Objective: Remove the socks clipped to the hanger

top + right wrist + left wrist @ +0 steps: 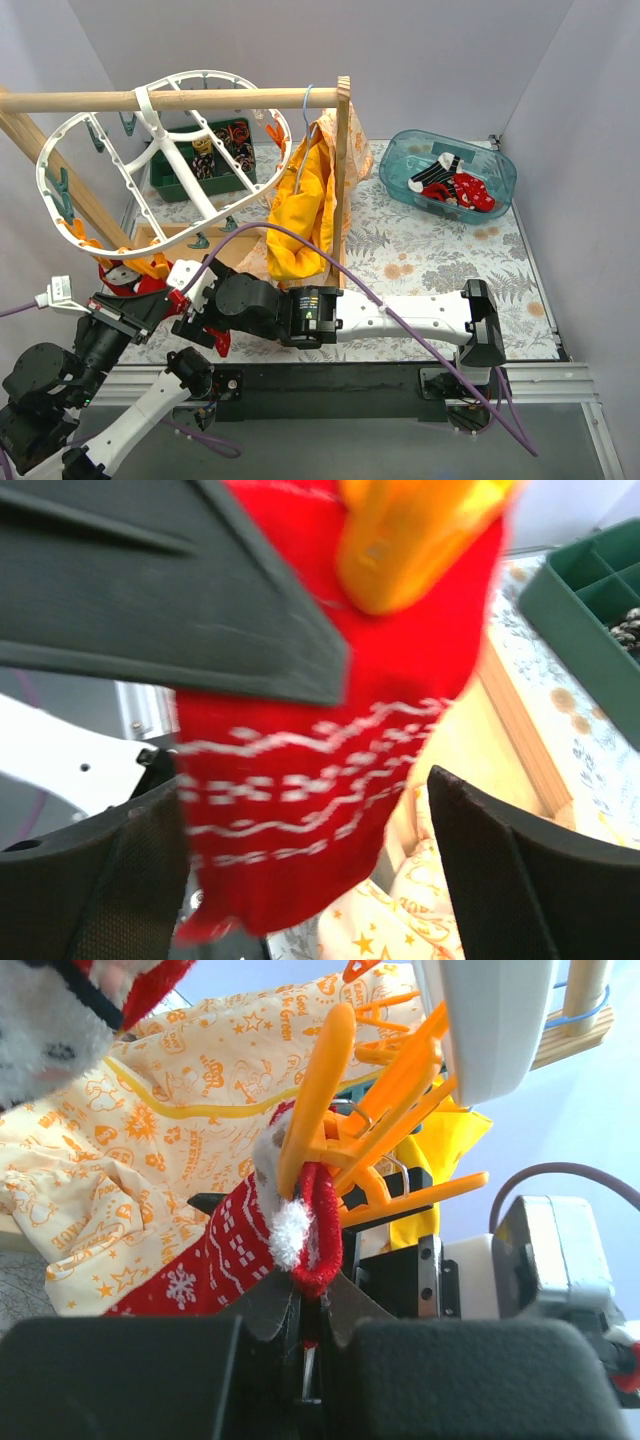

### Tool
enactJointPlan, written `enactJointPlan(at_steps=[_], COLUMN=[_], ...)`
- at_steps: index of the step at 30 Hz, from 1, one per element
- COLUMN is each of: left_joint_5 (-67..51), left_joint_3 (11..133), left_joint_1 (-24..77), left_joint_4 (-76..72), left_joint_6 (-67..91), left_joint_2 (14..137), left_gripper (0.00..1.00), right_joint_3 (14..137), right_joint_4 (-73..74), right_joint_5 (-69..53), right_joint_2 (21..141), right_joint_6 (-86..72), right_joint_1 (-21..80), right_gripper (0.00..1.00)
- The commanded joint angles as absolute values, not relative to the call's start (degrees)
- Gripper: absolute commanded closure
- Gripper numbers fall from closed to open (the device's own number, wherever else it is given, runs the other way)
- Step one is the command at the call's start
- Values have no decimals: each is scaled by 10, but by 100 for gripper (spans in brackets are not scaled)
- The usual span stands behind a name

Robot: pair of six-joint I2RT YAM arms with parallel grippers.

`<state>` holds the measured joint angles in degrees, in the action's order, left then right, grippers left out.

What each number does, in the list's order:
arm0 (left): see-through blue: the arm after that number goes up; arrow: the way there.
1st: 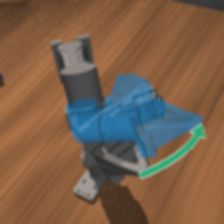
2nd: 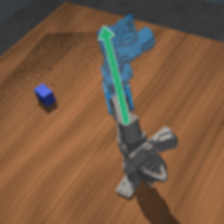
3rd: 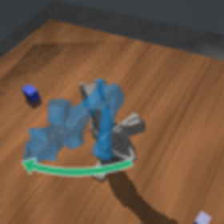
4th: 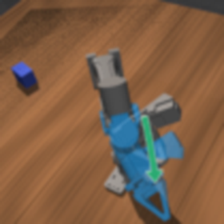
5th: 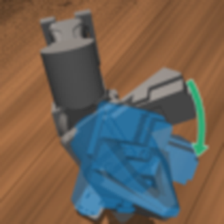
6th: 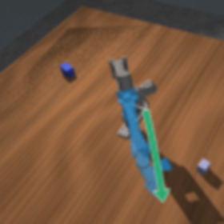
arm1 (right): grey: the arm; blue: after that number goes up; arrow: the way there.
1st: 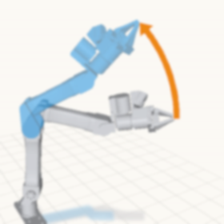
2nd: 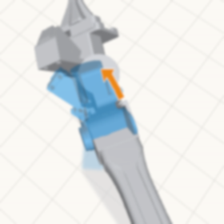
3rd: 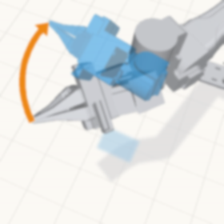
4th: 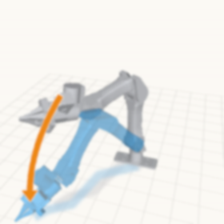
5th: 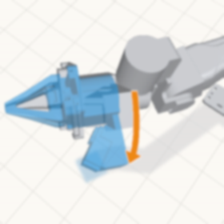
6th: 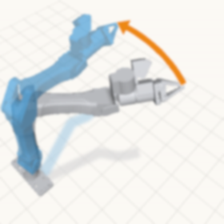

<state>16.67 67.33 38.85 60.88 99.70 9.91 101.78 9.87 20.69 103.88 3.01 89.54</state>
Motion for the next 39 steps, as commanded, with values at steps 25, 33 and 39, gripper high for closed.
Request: enactJointPlan(at_steps=[25, 33, 39], left_joint_5=[364, 391, 389], left_joint_3=[723, 728, 721], left_joint_1=[390, 390, 390], left_joint_4=[572, 510, 494], left_joint_6=[938, 859, 839], left_joint_2=[116, 180, 190], left_gripper=[45, 48, 52], right_joint_3=[932, 925, 925], right_joint_4=[-17, -17, -18], right_joint_5=[148, 147, 148], right_joint_2=[979, 969, 967], right_joint_6=[9, 8, 9], right_joint_1=[897, 897, 897], right_gripper=[96, 96, 97])
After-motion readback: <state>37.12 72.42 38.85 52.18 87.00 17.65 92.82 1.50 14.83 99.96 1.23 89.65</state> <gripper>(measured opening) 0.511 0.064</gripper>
